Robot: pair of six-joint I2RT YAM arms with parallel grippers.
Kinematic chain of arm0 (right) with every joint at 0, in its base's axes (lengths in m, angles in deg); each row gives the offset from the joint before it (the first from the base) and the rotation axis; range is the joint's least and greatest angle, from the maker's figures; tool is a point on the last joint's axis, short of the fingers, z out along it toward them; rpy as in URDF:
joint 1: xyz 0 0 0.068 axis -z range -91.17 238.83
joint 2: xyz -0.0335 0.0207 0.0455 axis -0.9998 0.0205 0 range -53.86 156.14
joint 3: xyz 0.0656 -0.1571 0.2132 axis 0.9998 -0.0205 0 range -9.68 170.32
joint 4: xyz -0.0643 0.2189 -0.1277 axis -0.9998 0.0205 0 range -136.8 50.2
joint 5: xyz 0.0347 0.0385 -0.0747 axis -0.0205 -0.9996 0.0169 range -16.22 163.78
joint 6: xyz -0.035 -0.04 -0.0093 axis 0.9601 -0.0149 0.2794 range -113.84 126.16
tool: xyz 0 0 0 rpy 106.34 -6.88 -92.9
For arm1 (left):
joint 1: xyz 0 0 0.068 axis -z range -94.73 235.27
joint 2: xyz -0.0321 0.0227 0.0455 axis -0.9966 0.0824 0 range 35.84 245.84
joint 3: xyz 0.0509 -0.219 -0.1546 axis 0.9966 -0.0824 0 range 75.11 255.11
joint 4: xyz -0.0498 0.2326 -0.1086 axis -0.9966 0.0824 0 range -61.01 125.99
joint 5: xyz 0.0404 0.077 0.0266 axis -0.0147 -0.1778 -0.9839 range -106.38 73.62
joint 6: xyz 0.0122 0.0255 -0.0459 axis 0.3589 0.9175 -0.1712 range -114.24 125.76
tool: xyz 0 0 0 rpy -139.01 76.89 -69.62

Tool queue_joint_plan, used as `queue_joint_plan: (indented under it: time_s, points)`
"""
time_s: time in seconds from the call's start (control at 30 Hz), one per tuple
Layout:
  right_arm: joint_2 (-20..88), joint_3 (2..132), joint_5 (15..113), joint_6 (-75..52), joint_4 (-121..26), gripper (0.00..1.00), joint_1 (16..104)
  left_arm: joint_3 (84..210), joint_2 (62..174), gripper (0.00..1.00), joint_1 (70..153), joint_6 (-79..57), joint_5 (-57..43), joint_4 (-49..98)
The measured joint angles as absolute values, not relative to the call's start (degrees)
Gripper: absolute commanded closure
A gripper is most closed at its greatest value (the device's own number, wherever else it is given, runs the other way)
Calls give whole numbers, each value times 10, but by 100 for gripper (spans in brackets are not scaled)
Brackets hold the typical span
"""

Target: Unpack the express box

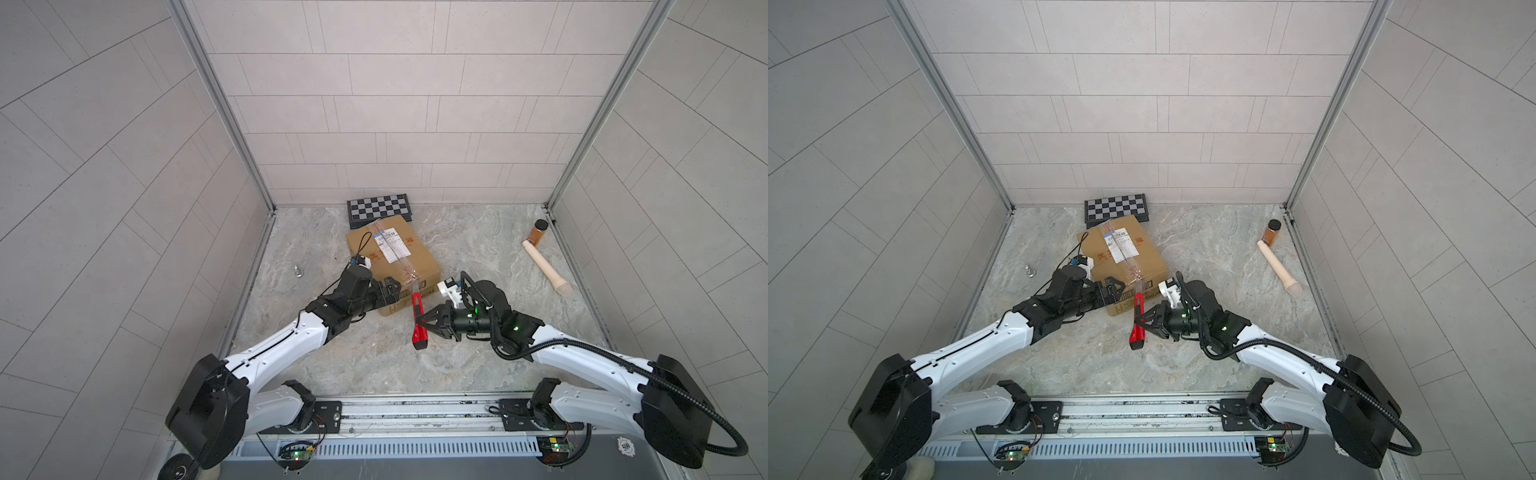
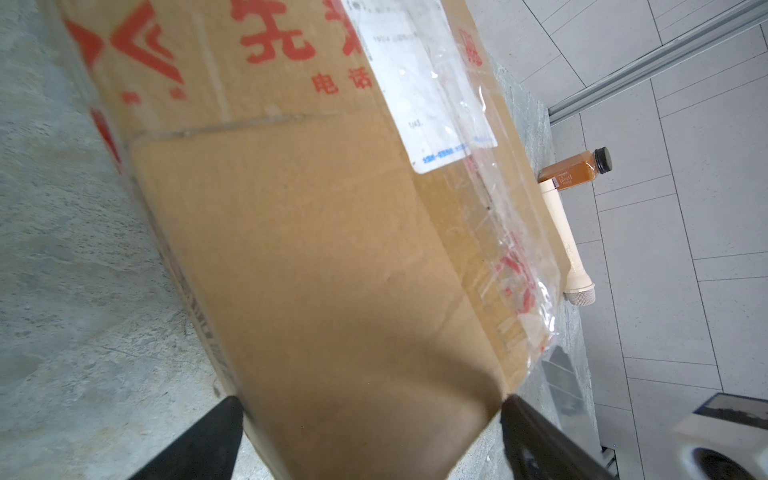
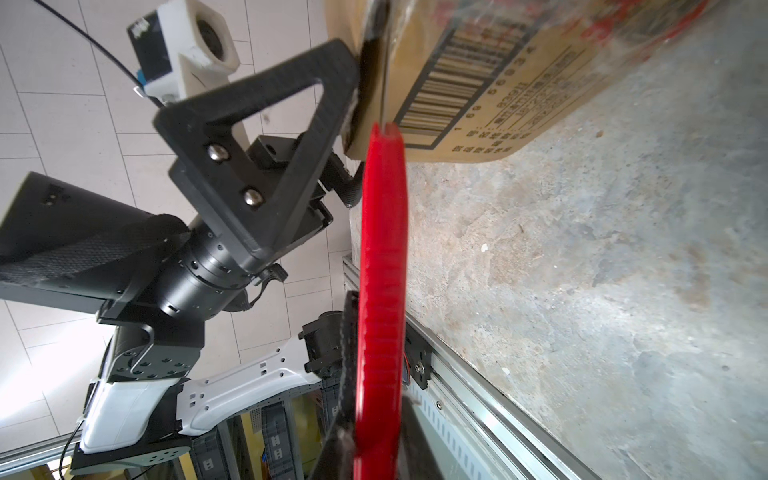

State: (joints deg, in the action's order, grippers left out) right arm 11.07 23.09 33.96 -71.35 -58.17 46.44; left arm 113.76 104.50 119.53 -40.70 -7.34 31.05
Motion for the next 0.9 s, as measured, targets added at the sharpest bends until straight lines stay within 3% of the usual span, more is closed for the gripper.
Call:
queue_joint_plan:
  time_s: [0.9]
  points:
    - [168,284,294,-632,-517,100,457,1137,1039,0,1181,-408,-54,292]
